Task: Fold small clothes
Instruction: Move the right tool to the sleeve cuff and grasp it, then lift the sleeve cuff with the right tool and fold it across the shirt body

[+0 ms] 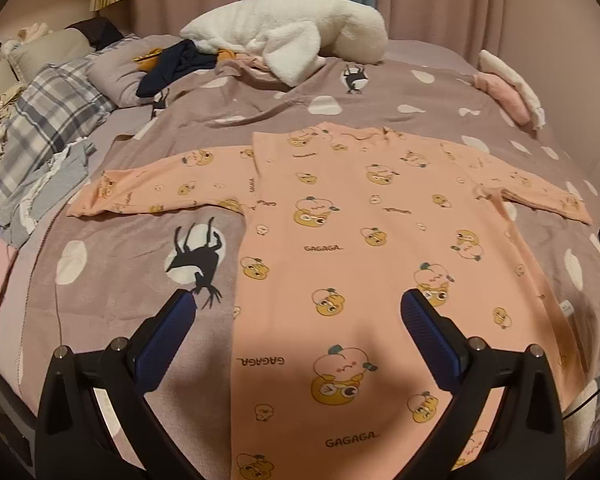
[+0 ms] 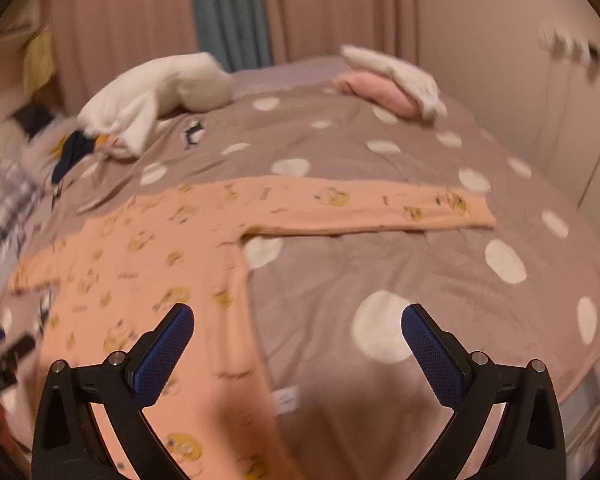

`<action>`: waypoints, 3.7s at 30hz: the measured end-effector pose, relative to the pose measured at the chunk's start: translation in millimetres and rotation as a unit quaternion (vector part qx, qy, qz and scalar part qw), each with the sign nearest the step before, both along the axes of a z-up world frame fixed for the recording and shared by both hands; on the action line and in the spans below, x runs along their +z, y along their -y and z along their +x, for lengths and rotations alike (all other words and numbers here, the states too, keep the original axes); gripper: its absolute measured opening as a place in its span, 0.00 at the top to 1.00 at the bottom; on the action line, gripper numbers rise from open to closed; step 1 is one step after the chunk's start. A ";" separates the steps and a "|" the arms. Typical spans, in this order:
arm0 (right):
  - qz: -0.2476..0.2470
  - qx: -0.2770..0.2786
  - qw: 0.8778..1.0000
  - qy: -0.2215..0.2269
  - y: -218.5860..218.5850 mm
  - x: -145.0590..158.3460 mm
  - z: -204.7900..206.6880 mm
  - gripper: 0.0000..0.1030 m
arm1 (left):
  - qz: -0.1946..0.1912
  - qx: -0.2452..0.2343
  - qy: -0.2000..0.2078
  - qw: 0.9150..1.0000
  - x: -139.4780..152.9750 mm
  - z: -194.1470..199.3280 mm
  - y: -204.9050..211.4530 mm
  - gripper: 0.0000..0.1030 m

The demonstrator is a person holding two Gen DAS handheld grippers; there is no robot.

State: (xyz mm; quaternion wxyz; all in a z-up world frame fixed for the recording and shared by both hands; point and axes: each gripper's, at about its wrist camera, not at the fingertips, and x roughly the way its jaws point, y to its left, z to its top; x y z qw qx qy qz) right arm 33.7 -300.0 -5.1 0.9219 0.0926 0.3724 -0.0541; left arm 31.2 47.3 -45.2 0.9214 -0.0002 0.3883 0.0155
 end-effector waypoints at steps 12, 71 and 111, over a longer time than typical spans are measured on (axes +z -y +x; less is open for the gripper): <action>0.115 -0.097 0.986 -0.068 150.2 -1.0 86.0 0.00 | -0.023 0.014 -0.017 0.999 -5.9 24.0 -10.8 0.00; 0.231 -0.142 0.962 0.002 198.9 -19.3 158.4 0.92 | -0.029 0.022 -0.065 0.997 -33.5 60.9 -11.0 0.00; 0.103 0.211 0.964 -0.127 -253.5 -34.2 263.1 0.92 | -0.123 0.154 -0.051 0.979 -12.2 20.8 -145.5 0.01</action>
